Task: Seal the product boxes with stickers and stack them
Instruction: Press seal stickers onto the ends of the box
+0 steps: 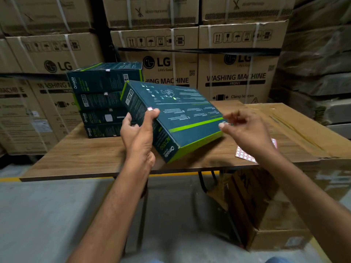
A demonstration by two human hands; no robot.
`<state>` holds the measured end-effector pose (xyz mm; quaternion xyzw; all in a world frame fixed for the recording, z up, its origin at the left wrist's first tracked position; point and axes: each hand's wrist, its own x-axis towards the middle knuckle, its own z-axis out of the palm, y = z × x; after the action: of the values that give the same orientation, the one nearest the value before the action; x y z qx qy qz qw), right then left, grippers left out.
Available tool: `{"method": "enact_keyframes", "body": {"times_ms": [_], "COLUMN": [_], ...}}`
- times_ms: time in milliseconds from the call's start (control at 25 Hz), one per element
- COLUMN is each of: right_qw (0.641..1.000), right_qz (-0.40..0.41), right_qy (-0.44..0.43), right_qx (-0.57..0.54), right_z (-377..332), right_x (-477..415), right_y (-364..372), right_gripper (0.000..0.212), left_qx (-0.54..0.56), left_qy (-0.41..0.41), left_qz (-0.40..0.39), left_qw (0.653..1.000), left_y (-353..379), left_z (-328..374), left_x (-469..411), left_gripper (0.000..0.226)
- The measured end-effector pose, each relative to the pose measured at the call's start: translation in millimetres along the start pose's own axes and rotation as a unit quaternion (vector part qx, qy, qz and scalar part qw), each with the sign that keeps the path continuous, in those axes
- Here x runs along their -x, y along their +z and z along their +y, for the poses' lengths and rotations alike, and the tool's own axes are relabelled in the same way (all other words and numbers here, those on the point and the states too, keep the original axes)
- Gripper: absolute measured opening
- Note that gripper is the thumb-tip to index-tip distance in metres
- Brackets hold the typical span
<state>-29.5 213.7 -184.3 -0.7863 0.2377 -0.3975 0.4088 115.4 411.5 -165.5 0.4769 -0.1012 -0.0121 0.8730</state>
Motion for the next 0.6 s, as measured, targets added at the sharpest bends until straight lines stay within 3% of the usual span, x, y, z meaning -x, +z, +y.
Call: {"method": "enact_keyframes", "body": {"times_ms": [120, 200, 400, 600], "right_qw": [0.977, 0.946, 0.911, 0.91], "right_qz": [-0.062, -0.098, -0.129, -0.22], "right_qy": [-0.179, -0.252, -0.312, -0.314], "right_qx": [0.098, 0.178, 0.238, 0.157], "right_z": [-29, -58, -109, -133], "right_x": [-20, -36, -76, -82], "right_y": [-7, -9, -17, -32], "right_gripper": [0.048, 0.069, 0.111, 0.12], "left_qx": [-0.016, -0.051, -0.081, -0.137], "left_qy": [0.043, 0.085, 0.156, 0.217], "left_qz": [-0.054, -0.114, -0.251, -0.332], "left_qw": [0.997, 0.989, 0.952, 0.907], "left_y": [-10, -14, -30, -49], "left_z": [9, 20, 47, 96], "left_x": [-2, -4, -7, -18], "left_gripper": [0.076, 0.073, 0.081, 0.092]}}
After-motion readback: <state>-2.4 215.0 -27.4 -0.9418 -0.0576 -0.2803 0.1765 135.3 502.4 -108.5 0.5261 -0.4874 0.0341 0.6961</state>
